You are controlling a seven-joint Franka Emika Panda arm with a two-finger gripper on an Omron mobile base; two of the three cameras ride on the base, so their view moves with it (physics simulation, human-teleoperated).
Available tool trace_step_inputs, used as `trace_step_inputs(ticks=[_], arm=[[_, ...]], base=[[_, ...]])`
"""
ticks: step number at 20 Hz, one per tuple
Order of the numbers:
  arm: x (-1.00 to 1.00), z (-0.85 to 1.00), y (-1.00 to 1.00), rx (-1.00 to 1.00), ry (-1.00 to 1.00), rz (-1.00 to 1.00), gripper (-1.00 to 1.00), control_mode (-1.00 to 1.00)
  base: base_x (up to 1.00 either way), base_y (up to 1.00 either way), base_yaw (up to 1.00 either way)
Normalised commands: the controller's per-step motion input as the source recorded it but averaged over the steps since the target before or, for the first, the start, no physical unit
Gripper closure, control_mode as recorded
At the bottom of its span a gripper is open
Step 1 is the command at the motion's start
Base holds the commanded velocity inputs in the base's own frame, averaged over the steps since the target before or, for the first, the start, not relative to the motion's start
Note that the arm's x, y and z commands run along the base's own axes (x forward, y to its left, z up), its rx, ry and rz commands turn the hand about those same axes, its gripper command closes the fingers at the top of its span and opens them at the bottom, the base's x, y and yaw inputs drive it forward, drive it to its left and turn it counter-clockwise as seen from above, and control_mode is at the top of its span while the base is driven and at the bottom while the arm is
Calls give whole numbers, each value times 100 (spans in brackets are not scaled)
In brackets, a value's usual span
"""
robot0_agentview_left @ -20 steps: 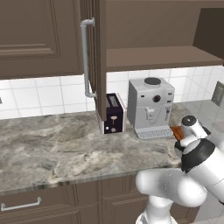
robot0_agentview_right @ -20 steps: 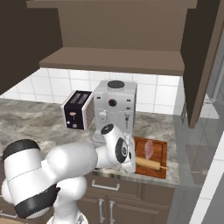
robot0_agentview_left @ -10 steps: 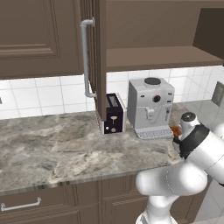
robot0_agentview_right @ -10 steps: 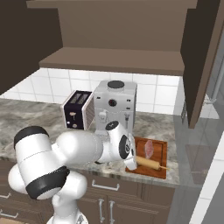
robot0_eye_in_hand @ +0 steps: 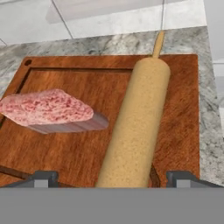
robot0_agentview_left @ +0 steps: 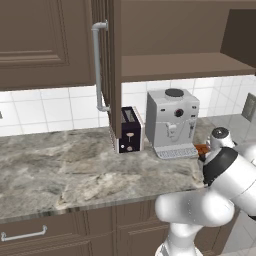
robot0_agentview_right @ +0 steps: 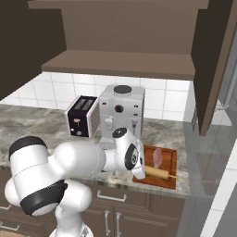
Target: Open the cabinet, retrieve the rolling pin, and place it next to the meat on the cutting board to prepare for tenderizing.
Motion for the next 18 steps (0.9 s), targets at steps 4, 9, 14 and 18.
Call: trace_step_inputs(ticks=[4,9,14,18], arm=[[-2,37,2,0,-10,0,-100,-100],[0,47,3,0,-10,0,-100,-100],[0,49,2,0,-8,0,-100,-100],[0,46,6,0,-4,0,-100,-100]], base=[[0,0,0],[0,0,0],[0,0,0],[0,0,0]])
